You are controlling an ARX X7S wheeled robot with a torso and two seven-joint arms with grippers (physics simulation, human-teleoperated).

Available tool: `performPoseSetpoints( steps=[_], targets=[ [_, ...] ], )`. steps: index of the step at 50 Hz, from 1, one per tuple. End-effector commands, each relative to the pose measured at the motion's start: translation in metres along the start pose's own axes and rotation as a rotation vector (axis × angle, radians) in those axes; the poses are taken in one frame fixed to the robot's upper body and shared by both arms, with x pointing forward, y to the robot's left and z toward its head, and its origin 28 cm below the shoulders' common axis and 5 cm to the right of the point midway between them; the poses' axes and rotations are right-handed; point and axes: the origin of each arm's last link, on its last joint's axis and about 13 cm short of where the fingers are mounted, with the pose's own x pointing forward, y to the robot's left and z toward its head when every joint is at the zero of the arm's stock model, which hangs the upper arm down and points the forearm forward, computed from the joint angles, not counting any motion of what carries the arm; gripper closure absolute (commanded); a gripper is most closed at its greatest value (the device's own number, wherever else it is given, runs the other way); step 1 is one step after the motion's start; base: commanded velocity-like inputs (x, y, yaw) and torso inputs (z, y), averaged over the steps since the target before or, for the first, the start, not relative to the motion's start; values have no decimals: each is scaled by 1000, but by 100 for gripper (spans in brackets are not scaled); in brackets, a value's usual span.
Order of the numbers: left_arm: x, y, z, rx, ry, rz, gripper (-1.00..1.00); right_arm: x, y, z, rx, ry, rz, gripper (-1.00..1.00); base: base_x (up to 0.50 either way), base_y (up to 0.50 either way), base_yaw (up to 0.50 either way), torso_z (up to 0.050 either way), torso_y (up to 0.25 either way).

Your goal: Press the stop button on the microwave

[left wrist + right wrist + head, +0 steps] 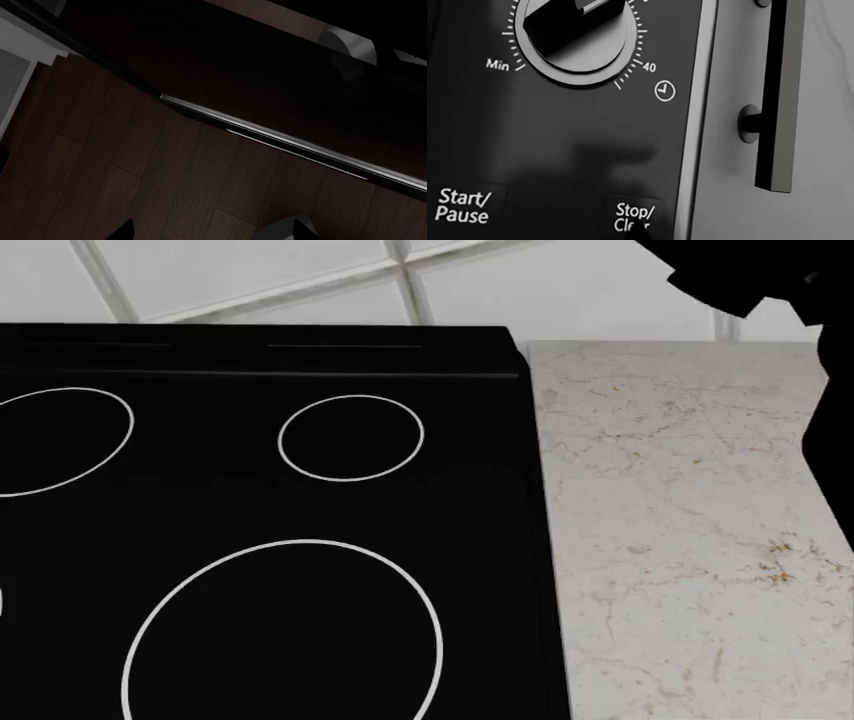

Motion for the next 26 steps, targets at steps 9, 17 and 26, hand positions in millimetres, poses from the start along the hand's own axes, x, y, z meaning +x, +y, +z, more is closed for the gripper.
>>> performPoseSetpoints(
  steps=[9,17,26],
  targets=[
    [1,-1,3,0,-8,-2,-100,24,5,-18,-6,30,5,100,15,0,5,2,0],
    [1,-1,3,0,-8,-2,-100,28,6,-24,-5,47,5,100,16,2,8,3,0],
    [1,-1,3,0,-8,-2,-100,26,6,-26,-9,49,9,100,16,2,9,5,0]
  ],
)
